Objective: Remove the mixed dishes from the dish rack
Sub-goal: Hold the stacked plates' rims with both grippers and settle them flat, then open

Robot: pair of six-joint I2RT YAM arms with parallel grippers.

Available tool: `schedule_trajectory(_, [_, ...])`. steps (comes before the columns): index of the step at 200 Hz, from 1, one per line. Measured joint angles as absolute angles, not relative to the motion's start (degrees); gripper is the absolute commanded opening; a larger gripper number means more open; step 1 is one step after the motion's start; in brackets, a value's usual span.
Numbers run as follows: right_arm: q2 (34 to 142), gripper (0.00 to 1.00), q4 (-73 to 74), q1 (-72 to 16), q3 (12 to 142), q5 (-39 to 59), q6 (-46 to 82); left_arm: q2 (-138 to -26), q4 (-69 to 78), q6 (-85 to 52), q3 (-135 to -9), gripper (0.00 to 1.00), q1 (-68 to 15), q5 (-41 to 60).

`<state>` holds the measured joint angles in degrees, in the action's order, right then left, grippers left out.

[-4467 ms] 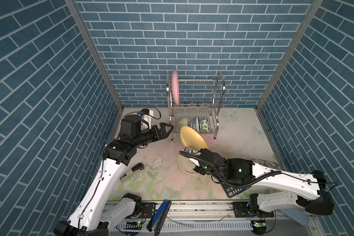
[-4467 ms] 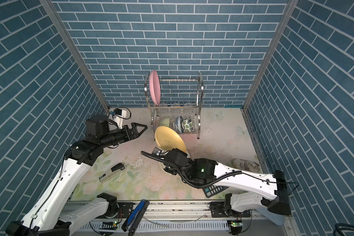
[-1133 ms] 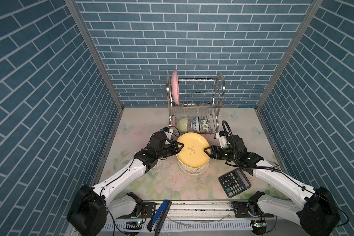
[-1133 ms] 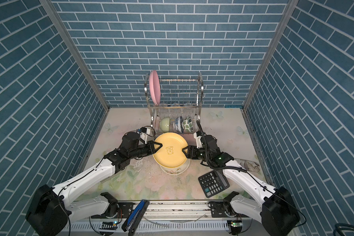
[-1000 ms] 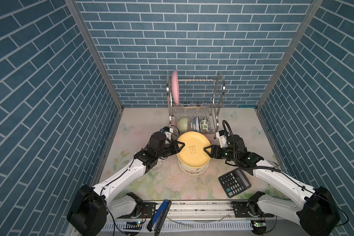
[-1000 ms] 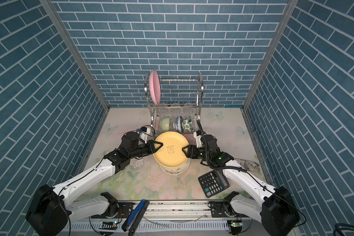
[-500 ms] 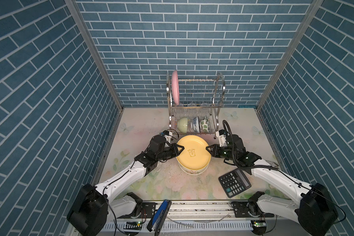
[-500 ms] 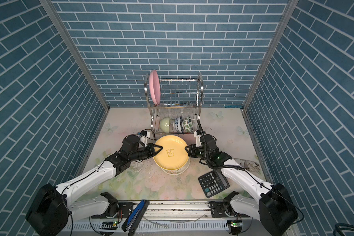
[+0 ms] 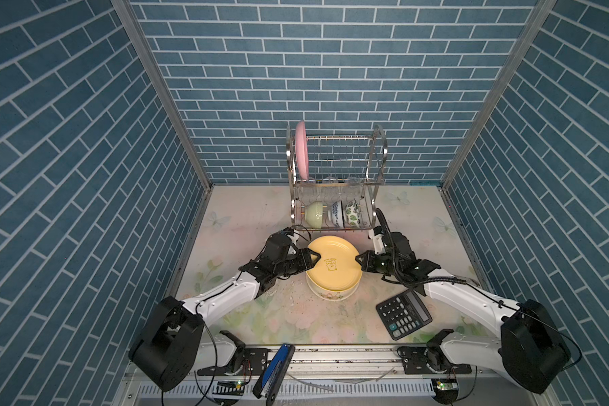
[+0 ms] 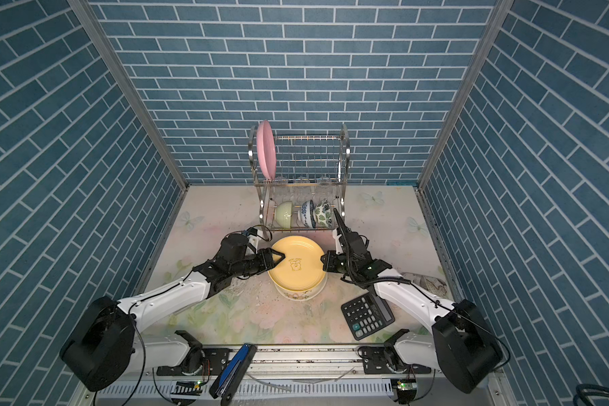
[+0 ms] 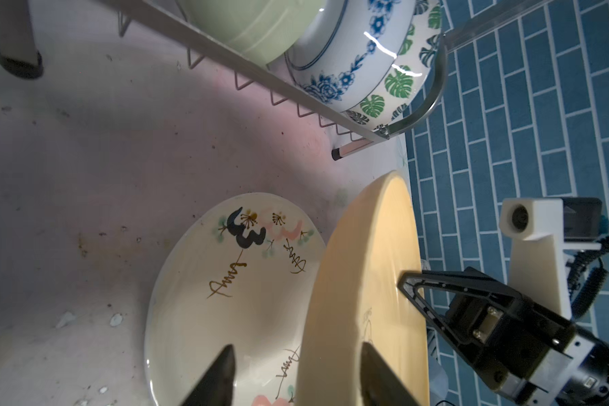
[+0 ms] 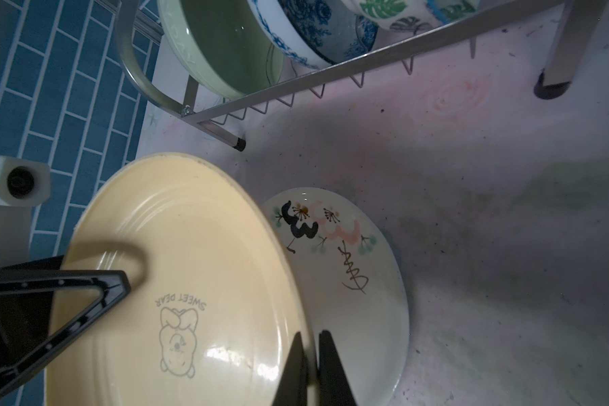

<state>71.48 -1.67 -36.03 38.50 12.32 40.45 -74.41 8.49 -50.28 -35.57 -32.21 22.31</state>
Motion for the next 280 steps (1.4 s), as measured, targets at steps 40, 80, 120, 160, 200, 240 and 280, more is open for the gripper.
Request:
schedule_trajectory(40, [73.95, 0.0, -1.69, -35.94, 38.5, 8.67, 38.57, -76.71, 8.43, -48.64, -35.4, 0.8, -32.16, 20.95])
schedule_trajectory(80, [77.19, 0.0, -0.86, -35.38, 38.04, 6.72, 38.41, -75.81, 4.51, -46.15, -35.42, 0.81, -32.16, 16.43])
schedule_trajectory(120, [79.66, 0.0, 0.08, -34.98, 37.41, 5.15, 38.52, -72.2, 2.26, -44.14, -35.4, 0.82, -32.16, 12.75])
schedule_trajectory(160, [82.02, 0.0, 2.66, -34.96, 37.41, 3.75, 38.54, -72.27, 1.52, -43.9, -35.22, 0.83, -32.16, 11.97])
schedule_trajectory(200, [83.92, 0.0, 3.33, -35.44, 37.41, 2.68, 38.44, -72.27, 1.06, -43.92, -34.72, 0.85, -32.16, 11.57])
schedule_trajectory(240, [83.92, 0.0, 3.03, -38.85, 37.54, -1.56, 36.12, -72.27, 1.1, -43.81, -34.72, 0.74, -32.16, 11.6])
schedule_trajectory(280, [84.68, 0.0, 2.31, -41.65, 38.59, -4.34, 35.51, -72.36, 1.1, -43.7, -34.72, 0.77, -32.16, 11.6])
